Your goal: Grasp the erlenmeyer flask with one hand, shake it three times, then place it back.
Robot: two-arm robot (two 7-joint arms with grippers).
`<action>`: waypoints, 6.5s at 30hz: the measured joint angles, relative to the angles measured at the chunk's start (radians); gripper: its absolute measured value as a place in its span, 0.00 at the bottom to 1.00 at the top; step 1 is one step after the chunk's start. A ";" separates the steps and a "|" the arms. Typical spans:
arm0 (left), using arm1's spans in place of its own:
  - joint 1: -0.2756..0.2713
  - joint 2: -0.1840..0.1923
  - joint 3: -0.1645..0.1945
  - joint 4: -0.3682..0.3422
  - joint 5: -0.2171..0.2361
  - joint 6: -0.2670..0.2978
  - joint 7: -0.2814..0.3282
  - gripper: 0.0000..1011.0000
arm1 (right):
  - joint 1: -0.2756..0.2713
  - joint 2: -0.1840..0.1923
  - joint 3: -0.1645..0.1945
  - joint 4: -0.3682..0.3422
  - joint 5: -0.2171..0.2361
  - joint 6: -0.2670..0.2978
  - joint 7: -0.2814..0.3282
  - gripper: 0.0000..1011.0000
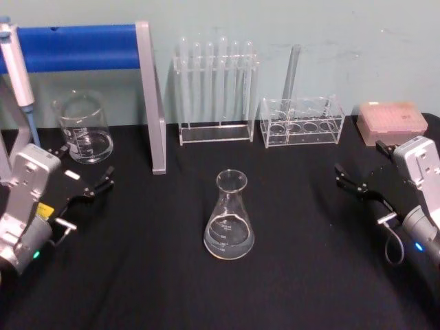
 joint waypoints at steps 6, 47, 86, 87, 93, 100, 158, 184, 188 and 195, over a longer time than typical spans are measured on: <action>0.000 0.000 0.000 0.000 0.000 0.000 0.000 0.99 | 0.000 0.000 0.000 0.000 0.000 0.000 0.000 0.99; 0.000 0.000 0.000 0.000 0.000 0.000 0.000 0.99 | -0.109 0.088 0.091 -0.127 0.215 0.055 0.339 0.99; 0.000 0.000 0.000 0.000 0.000 0.000 0.000 0.99 | 0.093 -0.089 -0.061 0.011 0.238 0.031 0.728 0.99; 0.000 0.000 0.000 0.000 0.000 0.000 0.000 0.99 | 0.098 -0.093 -0.064 0.017 0.237 0.030 0.729 0.99; 0.000 0.000 0.000 0.000 0.000 0.000 0.000 0.99 | 0.131 -0.121 -0.080 0.061 0.226 0.027 0.729 0.99; 0.000 0.000 0.000 0.000 0.000 0.000 0.000 0.99 | 0.169 -0.154 -0.098 0.112 0.217 0.026 0.737 0.99; 0.000 0.000 0.000 0.000 0.000 0.000 0.000 0.99 | 0.210 -0.182 -0.117 0.164 0.213 0.026 0.757 0.47; 0.000 0.000 0.000 0.000 0.000 0.000 0.000 0.99 | 0.196 -0.171 -0.107 0.117 0.211 0.045 0.723 0.44; 0.000 0.000 0.000 0.000 0.000 0.000 0.000 0.99 | 0.171 -0.159 -0.078 0.042 0.233 0.076 0.680 0.45; 0.000 0.000 0.000 0.000 0.000 0.000 0.000 0.99 | 0.130 -0.144 -0.027 -0.064 0.250 0.110 0.585 0.44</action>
